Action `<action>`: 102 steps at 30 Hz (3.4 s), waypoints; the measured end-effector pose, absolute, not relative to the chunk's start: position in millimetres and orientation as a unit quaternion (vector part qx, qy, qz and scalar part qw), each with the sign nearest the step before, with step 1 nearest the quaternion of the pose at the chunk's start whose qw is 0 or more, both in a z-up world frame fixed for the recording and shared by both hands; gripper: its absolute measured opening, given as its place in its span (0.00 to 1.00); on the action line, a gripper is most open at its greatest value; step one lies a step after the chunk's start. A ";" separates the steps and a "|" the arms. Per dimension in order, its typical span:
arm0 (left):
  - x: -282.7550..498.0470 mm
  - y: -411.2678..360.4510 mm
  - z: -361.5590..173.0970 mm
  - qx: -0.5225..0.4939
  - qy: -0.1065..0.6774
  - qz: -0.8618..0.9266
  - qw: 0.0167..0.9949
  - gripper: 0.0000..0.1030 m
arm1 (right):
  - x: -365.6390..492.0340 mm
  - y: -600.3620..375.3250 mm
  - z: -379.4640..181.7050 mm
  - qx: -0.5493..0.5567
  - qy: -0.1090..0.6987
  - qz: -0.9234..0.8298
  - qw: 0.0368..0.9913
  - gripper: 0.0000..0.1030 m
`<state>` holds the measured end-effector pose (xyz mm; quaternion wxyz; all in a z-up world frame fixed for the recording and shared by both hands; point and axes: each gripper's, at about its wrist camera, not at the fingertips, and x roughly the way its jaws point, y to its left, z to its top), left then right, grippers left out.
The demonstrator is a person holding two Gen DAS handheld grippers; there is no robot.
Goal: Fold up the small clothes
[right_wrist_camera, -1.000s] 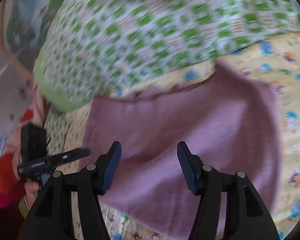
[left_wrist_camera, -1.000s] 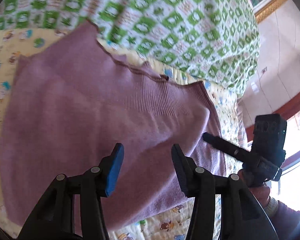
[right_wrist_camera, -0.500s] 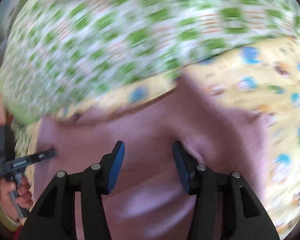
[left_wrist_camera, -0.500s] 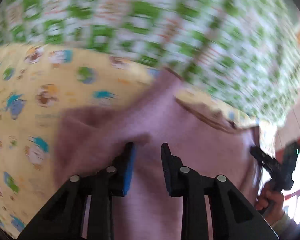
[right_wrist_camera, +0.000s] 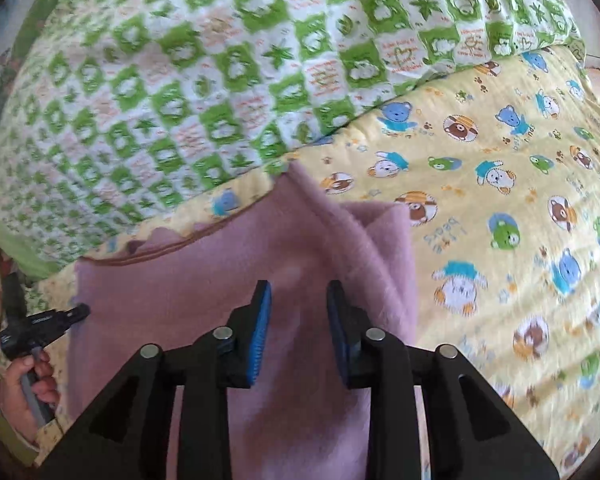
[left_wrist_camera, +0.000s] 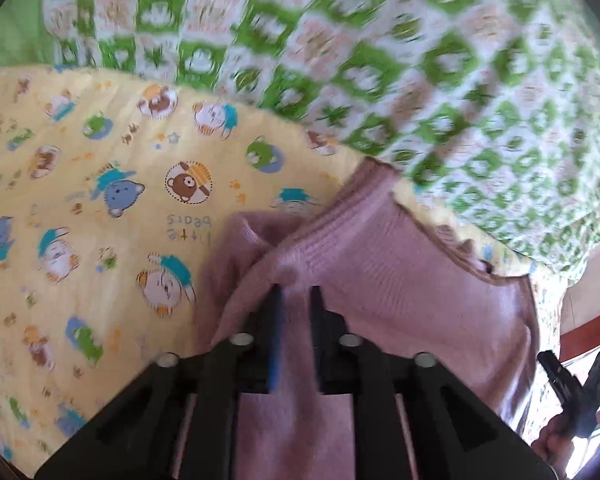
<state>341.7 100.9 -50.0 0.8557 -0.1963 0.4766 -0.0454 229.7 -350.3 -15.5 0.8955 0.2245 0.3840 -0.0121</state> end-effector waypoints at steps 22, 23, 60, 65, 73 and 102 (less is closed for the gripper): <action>287.1 84.2 -70.6 -0.204 0.515 -0.051 0.831 0.49 | 129.9 -314.6 -53.7 0.080 0.548 -0.032 0.832 0.53; 279.4 87.8 -64.7 -0.207 0.510 -0.047 0.834 0.51 | 128.5 -317.5 -48.4 0.096 0.541 -0.030 0.835 0.53; 212.6 122.5 -102.9 -0.411 0.469 0.021 0.781 0.21 | 171.5 -248.2 -12.8 0.203 0.493 0.090 0.841 0.56; 223.6 68.7 -56.6 -0.363 0.448 -0.056 0.815 0.19 | 182.6 -262.9 -10.0 0.223 0.487 0.087 0.840 0.56; 236.7 -44.0 -45.5 -0.265 0.472 -0.186 0.820 0.19 | 229.8 -283.5 2.9 0.269 0.474 0.107 0.832 0.56; 232.0 -50.7 -69.9 -0.280 0.503 -0.181 0.797 0.19 | 384.2 -194.5 -39.4 0.327 0.517 0.269 0.744 0.25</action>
